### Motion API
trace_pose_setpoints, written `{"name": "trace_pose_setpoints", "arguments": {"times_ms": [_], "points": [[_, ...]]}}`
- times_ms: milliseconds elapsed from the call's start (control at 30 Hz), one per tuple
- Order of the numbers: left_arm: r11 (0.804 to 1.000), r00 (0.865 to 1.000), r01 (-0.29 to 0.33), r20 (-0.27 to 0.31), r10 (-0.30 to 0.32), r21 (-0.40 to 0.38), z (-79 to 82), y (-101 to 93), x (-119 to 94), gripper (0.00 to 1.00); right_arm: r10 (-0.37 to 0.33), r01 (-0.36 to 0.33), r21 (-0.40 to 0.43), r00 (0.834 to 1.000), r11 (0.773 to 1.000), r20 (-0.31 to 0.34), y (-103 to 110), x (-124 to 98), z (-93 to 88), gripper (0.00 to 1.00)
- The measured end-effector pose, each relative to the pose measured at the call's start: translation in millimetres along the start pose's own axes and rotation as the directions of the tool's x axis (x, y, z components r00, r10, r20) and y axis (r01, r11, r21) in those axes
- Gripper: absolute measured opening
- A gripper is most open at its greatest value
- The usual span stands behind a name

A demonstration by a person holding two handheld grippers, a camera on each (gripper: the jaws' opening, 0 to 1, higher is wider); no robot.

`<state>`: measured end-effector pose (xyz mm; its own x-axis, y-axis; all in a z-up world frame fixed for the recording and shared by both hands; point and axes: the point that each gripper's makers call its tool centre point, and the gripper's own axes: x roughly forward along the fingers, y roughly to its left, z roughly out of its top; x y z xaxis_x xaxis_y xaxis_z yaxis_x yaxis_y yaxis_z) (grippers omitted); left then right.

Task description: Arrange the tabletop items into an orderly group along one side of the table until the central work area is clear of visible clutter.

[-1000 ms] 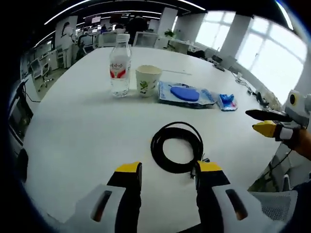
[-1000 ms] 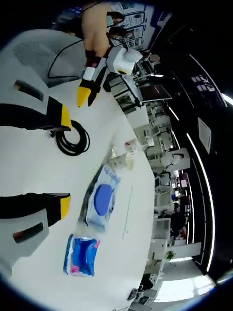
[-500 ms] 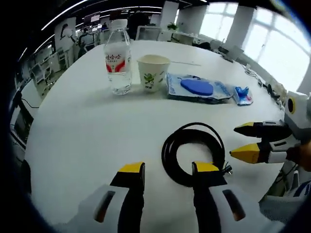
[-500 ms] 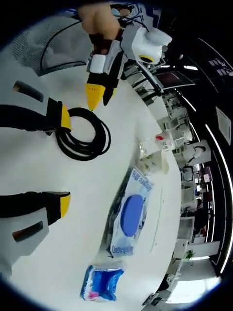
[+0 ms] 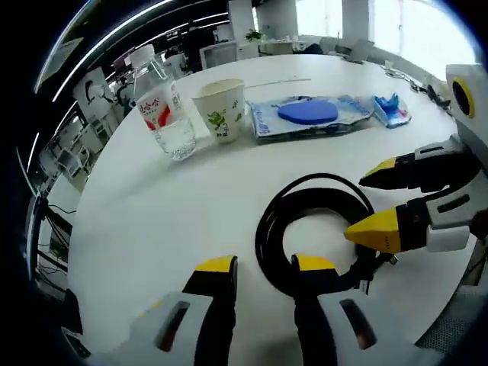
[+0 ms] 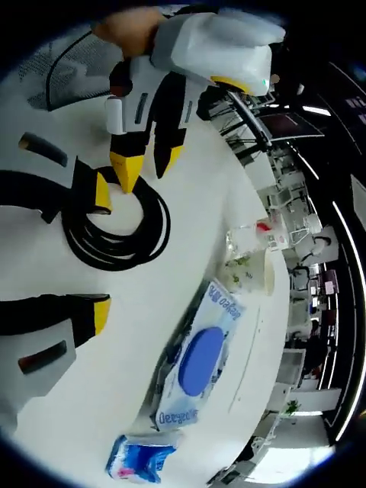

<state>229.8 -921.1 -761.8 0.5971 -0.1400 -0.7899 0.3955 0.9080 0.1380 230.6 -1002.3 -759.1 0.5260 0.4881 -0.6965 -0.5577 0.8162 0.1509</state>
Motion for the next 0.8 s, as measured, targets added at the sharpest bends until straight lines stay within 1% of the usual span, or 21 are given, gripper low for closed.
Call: {"name": "trace_pose_setpoints", "arguments": {"times_ms": [67, 133, 200, 267, 300, 333, 367, 400, 467, 533, 567, 700, 800], "points": [[1.0, 1.0, -0.007, 0.009, 0.007, 0.019, 1.3, -4.7, 4, 0.16, 0.002, -0.002, -0.008, 1.0, 1.0, -0.02, 2, 3, -2.3, 0.35], [0.997, 0.999, -0.041, 0.013, 0.04, 0.058, 2.4, -2.3, 2, 0.15, -0.008, 0.007, -0.023, 1.0, 1.0, -0.023, 2, 6, -2.2, 0.34], [0.997, 0.999, -0.049, 0.025, 0.048, 0.061, 2.2, -3.6, 4, 0.13, -0.018, 0.018, -0.048, 1.0, 0.999, -0.018, -1, 7, -0.4, 0.33], [0.997, 0.997, -0.067, 0.039, 0.066, 0.029, 1.1, -2.1, 3, 0.12, -0.026, 0.025, -0.063, 0.999, 0.998, -0.018, -2, 9, 0.4, 0.3], [0.997, 0.996, -0.071, 0.046, 0.071, 0.004, 0.7, -1.9, 3, 0.12, -0.024, 0.022, -0.065, 1.0, 0.998, -0.019, -1, 9, 0.7, 0.26], [0.997, 0.996, -0.074, 0.051, 0.074, -0.01, 0.5, -1.5, 3, 0.12, -0.017, 0.015, -0.068, 1.0, 0.998, -0.022, 2, 10, 0.8, 0.19], [0.998, 0.996, -0.07, 0.06, 0.07, -0.008, 0.2, -2.0, 2, 0.11, -0.027, 0.025, -0.077, 0.999, 0.997, -0.025, 3, 11, 0.6, 0.18], [0.997, 0.995, -0.074, 0.064, 0.075, -0.012, 0.1, -1.5, 2, 0.11, -0.041, 0.038, -0.107, 0.999, 0.994, -0.026, 1, 11, 0.9, 0.17], [0.997, 0.995, -0.074, 0.068, 0.075, -0.006, 1.3, -2.1, 2, 0.11, -0.045, 0.043, -0.093, 0.999, 0.995, -0.024, 0, 11, 1.6, 0.15], [0.997, 0.996, -0.072, 0.062, 0.071, 0.013, 2.2, -2.3, 2, 0.1, -0.048, 0.046, -0.047, 0.998, 0.998, -0.027, -2, 11, 2.0, 0.13], [0.997, 0.996, -0.07, 0.056, 0.068, 0.018, 2.6, -2.4, 3, 0.1, -0.048, 0.047, -0.042, 0.999, 0.998, -0.026, -3, 10, 2.4, 0.12], [0.998, 0.997, -0.069, 0.047, 0.068, 0.005, 2.2, -3.2, 2, 0.09, -0.037, 0.035, -0.036, 0.998, 0.999, -0.042, -1, 7, 0.1, 0.09], [0.999, 0.998, -0.047, 0.031, 0.047, -0.004, 1.0, -3.9, -1, 0.08, -0.031, 0.031, -0.008, 0.999, 0.999, -0.04, 1, 3, -0.1, 0.07]]}}
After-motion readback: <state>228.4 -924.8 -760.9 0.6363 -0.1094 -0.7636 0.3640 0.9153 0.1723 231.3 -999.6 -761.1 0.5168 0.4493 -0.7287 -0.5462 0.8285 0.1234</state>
